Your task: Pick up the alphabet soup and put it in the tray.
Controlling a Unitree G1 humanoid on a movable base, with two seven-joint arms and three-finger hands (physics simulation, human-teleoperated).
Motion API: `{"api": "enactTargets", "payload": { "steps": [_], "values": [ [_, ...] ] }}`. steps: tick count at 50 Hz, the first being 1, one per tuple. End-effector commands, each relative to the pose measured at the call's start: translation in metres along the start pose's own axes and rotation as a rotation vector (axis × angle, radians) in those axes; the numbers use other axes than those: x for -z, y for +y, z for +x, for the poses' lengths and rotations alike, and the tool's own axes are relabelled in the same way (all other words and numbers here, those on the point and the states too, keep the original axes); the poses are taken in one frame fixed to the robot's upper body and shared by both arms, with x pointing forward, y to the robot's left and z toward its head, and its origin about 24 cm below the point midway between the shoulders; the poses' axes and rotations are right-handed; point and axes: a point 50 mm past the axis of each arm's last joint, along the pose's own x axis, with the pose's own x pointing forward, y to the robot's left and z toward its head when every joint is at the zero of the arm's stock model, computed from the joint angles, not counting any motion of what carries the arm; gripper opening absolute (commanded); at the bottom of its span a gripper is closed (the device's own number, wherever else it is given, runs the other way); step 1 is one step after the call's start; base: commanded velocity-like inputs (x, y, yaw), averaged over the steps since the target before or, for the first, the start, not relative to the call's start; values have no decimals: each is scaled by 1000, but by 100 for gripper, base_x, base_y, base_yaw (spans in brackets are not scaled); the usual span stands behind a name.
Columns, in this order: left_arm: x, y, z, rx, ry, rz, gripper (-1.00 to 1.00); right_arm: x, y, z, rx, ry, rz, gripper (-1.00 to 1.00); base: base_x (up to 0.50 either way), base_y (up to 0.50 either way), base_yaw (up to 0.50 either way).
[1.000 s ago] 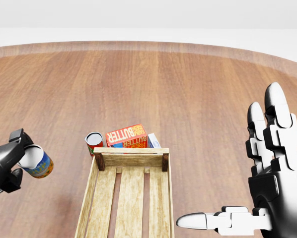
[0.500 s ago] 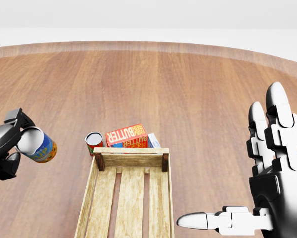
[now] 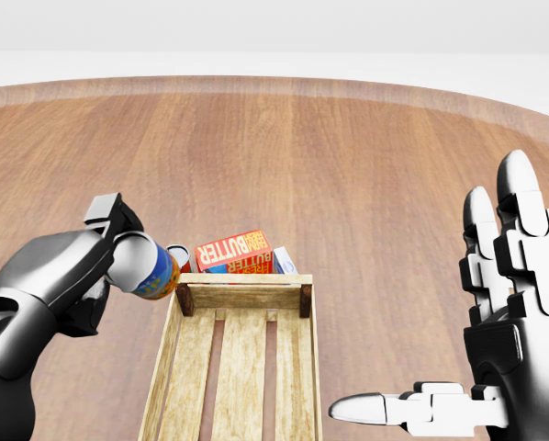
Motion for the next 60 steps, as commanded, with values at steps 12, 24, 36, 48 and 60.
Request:
{"api": "enactTargets", "payload": {
  "steps": [12, 24, 36, 48, 60],
  "values": [
    [-50, -53, -1, 143, -128, 11, -100, -1, -3, -1, 9, -1, 3, 100, 0, 0, 0],
    [-55, -82, 8, 194, -133, 26, -100, -2, -2, -1, 8, -5, 3, 100, 0, 0, 0],
    [-61, -96, 17, 241, -127, 39, -100, -2, -2, -1, 7, -7, 3, 100, 0, 0, 0],
    [-54, -123, 31, 271, -102, 51, -100, -3, 0, -1, 3, -9, 3, 100, 0, 0, 0],
    [-51, -126, 40, 300, -76, 53, -100, -1, -1, 0, 3, -3, 6, 100, 0, 0, 0]
  ]
}}
